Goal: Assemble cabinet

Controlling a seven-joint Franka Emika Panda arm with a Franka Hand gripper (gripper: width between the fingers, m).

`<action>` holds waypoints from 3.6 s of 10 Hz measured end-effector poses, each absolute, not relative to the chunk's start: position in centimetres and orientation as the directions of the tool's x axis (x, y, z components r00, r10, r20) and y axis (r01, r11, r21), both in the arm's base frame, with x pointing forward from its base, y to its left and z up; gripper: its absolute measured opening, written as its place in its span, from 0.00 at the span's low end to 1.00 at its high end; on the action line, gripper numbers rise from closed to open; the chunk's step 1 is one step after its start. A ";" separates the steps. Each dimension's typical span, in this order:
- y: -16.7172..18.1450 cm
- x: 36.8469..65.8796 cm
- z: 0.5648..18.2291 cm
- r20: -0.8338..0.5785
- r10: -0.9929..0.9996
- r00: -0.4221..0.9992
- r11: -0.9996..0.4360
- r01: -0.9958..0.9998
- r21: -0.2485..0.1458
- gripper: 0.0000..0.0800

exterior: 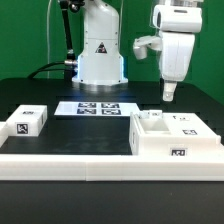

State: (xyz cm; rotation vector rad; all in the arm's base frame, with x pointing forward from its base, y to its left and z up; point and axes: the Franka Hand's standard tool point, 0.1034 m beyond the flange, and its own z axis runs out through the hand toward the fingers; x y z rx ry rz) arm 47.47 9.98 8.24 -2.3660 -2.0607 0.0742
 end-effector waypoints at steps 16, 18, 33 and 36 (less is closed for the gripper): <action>10.3 41.6 2.5 0.016 0.994 0.106 -0.105 0.992 -0.072 1.00; 10.1 41.2 1.9 0.015 0.994 0.110 -0.109 0.990 -0.087 1.00; 10.0 41.0 1.7 0.011 0.993 0.115 -0.114 0.989 -0.097 0.09; 9.3 41.1 4.3 -0.034 0.992 0.123 -0.126 0.986 -0.108 0.09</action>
Offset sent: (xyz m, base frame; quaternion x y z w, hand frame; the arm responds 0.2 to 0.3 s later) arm 0.0000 0.0000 0.0000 0.0000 0.0000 0.0000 1.0000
